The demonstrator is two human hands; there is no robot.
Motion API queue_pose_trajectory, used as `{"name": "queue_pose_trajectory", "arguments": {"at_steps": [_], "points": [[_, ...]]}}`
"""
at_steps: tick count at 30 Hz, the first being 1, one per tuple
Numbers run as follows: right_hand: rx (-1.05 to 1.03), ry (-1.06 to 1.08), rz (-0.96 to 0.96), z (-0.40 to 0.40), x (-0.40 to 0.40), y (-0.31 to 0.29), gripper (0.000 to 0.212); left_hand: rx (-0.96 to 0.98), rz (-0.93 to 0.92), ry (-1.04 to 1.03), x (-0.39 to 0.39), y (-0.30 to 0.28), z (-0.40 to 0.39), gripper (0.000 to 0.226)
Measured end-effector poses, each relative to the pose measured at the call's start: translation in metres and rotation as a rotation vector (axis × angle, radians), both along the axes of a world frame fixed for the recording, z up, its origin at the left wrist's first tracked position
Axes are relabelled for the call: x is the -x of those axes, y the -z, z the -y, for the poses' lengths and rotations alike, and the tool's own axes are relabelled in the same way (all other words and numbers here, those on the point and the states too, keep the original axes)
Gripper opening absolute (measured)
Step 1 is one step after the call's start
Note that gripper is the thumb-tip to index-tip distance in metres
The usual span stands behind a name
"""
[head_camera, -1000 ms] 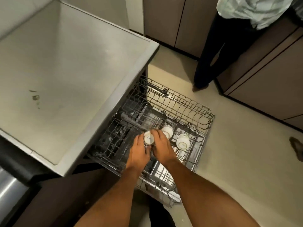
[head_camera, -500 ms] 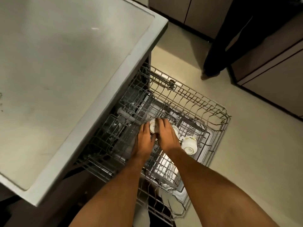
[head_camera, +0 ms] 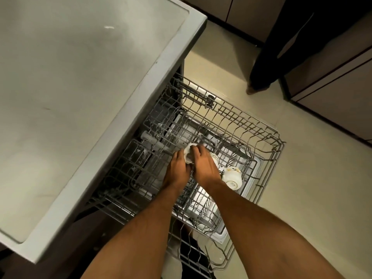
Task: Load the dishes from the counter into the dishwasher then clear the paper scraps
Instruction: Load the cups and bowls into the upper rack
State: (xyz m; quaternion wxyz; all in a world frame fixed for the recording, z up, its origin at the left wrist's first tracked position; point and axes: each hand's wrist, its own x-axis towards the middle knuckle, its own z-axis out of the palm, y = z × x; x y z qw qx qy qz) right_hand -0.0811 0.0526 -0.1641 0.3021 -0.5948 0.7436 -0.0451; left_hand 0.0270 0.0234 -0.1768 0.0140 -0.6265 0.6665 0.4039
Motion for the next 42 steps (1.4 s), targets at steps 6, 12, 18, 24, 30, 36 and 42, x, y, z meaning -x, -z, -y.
{"name": "queue_pose_trajectory", "arguments": {"at_steps": [6, 12, 18, 24, 30, 36, 42], "points": [[0.04, -0.021, -0.04, -0.004, -0.006, -0.004, 0.092, 0.063, -0.01, 0.016, -0.012, -0.009, -0.005, 0.065], [0.121, -0.045, -0.08, -0.022, -0.027, -0.026, 0.077, 0.159, 0.024, 0.046, -0.04, -0.039, -0.021, 0.058], [0.253, -0.167, -0.125, -0.058, -0.072, -0.07, 0.073, 0.421, 0.227, 0.184, -0.095, -0.081, -0.061, 0.057], [0.297, -0.302, -0.283, -0.097, -0.124, -0.103, 0.069, 0.546, 0.291, 0.147, -0.168, -0.116, -0.12, 0.054], [0.416, -0.35, -0.318, -0.141, -0.187, -0.153, 0.06, 0.693, 0.312, 0.131, -0.239, -0.166, -0.18, 0.059], [0.547, -0.434, -0.271, -0.16, -0.261, -0.193, 0.056, 0.792, 0.299, -0.015, -0.316, -0.209, -0.221, 0.057], [0.679, -0.537, -0.243, -0.156, -0.339, -0.221, 0.054, 0.875, 0.329, -0.187, -0.393, -0.241, -0.241, 0.056]]}}
